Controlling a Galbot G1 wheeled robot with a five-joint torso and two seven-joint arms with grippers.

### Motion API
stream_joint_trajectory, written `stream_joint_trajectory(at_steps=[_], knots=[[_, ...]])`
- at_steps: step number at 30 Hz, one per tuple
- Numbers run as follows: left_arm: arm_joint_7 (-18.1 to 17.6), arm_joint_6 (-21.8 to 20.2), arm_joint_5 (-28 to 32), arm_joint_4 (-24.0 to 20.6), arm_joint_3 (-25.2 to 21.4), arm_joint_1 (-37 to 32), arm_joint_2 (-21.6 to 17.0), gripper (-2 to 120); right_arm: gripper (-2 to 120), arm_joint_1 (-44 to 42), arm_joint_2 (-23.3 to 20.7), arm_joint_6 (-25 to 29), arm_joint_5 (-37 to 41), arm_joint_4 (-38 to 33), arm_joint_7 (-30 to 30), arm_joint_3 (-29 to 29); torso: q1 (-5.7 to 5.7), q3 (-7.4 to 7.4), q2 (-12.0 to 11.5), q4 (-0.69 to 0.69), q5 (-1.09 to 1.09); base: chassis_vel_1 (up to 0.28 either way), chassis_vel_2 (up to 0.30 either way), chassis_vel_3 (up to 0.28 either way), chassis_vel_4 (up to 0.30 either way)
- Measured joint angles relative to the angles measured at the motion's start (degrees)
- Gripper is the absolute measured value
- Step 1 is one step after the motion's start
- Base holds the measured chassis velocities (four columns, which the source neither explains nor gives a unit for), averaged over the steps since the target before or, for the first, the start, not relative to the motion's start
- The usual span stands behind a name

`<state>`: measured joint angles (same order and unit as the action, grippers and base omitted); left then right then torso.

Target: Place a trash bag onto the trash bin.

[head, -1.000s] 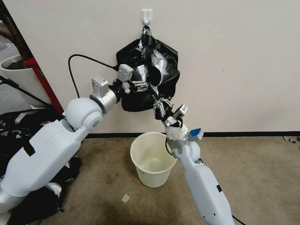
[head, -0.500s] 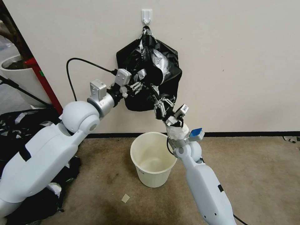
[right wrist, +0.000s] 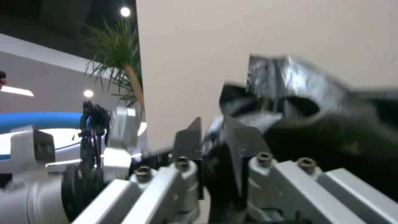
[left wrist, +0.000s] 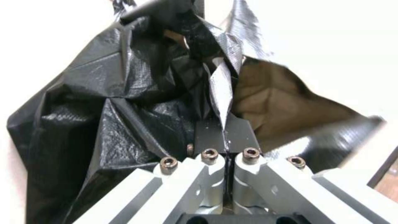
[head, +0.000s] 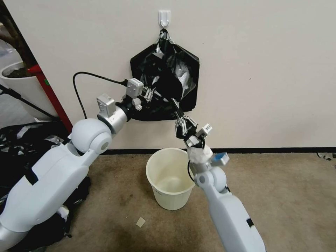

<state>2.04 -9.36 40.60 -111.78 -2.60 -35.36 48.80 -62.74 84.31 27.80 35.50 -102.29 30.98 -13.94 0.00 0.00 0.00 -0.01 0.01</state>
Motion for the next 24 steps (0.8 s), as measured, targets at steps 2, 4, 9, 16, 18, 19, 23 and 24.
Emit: stream_joint_trajectory(at_steps=[2, 4, 9, 16, 18, 19, 23, 24], knots=[[0.49, 1.06, 0.0, 0.24, -0.15, -0.55, 0.2, 0, 20, -0.81, -0.55, 0.01, 0.01, -1.83, -0.24, -0.84, 0.0, 0.0, 0.0, 0.0, 0.0, 0.0, 0.0, 0.0, 0.0], [1.24, 2.65, -0.02, 0.74, -0.41, -1.52, 0.61, 0, 30, -0.83, -2.35, -0.79, 0.12, -5.14, -3.6, -2.02, -0.01, 0.0, 0.0, 0.0, 0.0, 0.0, 0.0, 0.0, 0.0], [1.85, 4.05, -0.15, 1.64, -0.54, -2.07, 1.41, 0, 50, 6.66, -8.97, -9.28, -2.6, -7.87, -21.09, -1.32, 0.0, 0.0, 0.0, -0.01, 0.0, 0.0, 0.0, 0.0, 0.0], [1.91, 4.32, -0.41, 2.19, -0.45, -2.41, 2.31, 0, 72, 20.13, -18.4, -21.75, -1.47, -1.83, -29.79, 3.11, 0.0, 0.02, 0.0, 0.01, 0.01, 0.0, 0.0, 0.0, 0.0], [1.93, 4.32, -0.45, 2.2, -0.45, -2.5, 2.48, 0, 80, 22.21, -19.72, -23.34, 0.91, -1.06, -30.22, 3.95, 0.0, 0.01, 0.0, 0.01, 0.01, 0.0, 0.0, 0.0, 0.0], [1.95, 4.33, -0.51, 2.2, -0.45, -2.56, 2.66, 0, 86, 24.2, -20.83, -24.39, 3.52, -0.42, -30.35, 4.67, 0.0, 0.0, 0.0, 0.0, -0.01, 0.0, 0.0, 0.0, 0.0], [1.96, 4.27, -0.59, 2.2, -0.46, -2.61, 2.96, 0, 97, 26.9, -22.45, -24.8, 6.17, 0.55, -28.29, 5.72, 0.0, 0.0, 0.0, 0.0, 0.0, 0.0, 0.0, 0.0, 0.0], [1.96, 4.25, -0.65, 2.2, -0.46, -2.61, 3.07, 0, 99, 27.4, -22.71, -24.62, 6.27, 0.7, -27.37, 6.0, 0.0, 0.0, 0.0, 0.0, 0.0, 0.0, 0.0, 0.0, 0.0]])
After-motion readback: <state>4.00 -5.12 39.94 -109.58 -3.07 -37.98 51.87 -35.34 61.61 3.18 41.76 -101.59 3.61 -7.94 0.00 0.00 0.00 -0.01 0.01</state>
